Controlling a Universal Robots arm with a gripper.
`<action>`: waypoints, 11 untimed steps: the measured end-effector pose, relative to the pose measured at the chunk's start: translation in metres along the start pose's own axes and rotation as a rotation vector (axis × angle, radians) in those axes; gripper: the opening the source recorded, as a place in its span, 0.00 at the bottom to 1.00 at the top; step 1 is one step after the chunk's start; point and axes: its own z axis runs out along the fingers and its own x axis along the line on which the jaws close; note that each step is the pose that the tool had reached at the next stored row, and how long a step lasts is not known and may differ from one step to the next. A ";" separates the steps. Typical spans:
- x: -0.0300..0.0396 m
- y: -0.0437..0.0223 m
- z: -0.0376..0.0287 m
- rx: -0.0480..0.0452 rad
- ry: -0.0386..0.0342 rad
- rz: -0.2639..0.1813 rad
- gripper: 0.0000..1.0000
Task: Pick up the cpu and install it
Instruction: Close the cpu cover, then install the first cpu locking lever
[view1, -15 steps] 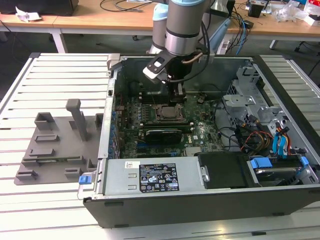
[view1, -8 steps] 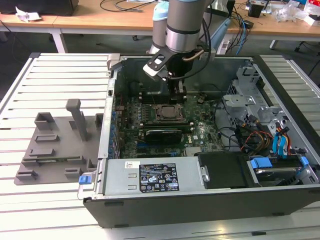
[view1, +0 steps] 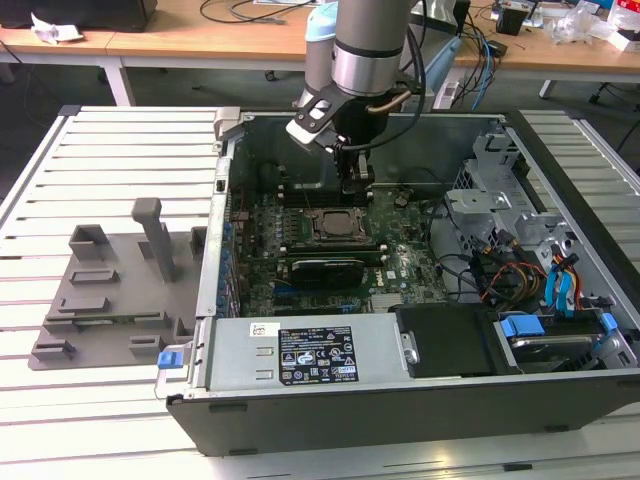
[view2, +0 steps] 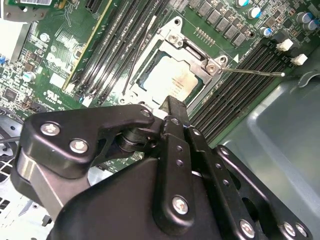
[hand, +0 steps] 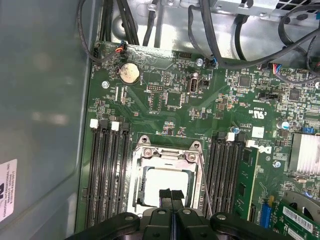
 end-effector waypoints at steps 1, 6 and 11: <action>0.0000 0.0000 -0.0001 0.0002 -0.0003 0.000 0.11; 0.0000 0.0000 -0.0002 0.0001 -0.0003 0.000 0.11; -0.0001 0.0000 -0.0004 0.0002 -0.0002 0.000 0.11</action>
